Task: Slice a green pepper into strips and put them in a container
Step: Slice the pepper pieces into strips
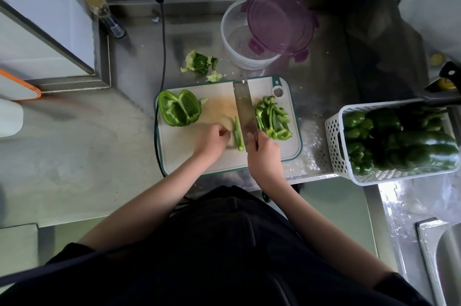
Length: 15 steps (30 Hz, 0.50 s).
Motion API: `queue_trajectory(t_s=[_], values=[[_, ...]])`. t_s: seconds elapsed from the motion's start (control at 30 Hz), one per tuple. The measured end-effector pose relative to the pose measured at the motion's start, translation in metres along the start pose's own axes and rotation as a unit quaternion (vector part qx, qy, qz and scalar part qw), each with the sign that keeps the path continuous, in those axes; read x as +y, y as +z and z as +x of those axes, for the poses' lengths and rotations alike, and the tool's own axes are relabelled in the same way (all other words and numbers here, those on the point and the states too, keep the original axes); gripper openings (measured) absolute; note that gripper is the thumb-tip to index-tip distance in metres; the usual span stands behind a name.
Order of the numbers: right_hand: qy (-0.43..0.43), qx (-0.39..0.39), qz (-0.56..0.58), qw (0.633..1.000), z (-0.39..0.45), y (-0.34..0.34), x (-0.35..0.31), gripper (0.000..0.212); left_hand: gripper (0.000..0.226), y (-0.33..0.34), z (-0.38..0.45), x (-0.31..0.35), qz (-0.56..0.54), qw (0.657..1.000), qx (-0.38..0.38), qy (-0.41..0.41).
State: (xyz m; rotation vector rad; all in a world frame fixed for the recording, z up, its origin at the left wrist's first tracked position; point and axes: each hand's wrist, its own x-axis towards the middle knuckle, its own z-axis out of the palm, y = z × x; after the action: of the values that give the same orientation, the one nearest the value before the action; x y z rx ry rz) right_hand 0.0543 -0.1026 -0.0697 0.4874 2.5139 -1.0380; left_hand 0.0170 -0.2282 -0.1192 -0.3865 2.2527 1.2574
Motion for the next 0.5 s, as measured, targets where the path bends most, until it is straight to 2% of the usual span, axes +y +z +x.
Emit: queue_trajectory(t_s=[0.2, 0.37, 0.5], values=[[0.005, -0.007, -0.012, 1.000, -0.002, 0.011, 0.000, 0.026, 0.017, -0.002, -0.006, -0.005, -0.010, 1.000, -0.021, -0.006], [0.016, 0.000, -0.027, 1.000, -0.003, 0.016, 0.002, 0.029, 0.028, -0.006, -0.006, -0.003, 0.011, 1.000, -0.029, -0.004], [0.014, 0.003, -0.031, 0.999, -0.006, 0.019, 0.007, 0.029, 0.023, -0.005, -0.006, -0.004, 0.029, 0.999, -0.030, 0.008]])
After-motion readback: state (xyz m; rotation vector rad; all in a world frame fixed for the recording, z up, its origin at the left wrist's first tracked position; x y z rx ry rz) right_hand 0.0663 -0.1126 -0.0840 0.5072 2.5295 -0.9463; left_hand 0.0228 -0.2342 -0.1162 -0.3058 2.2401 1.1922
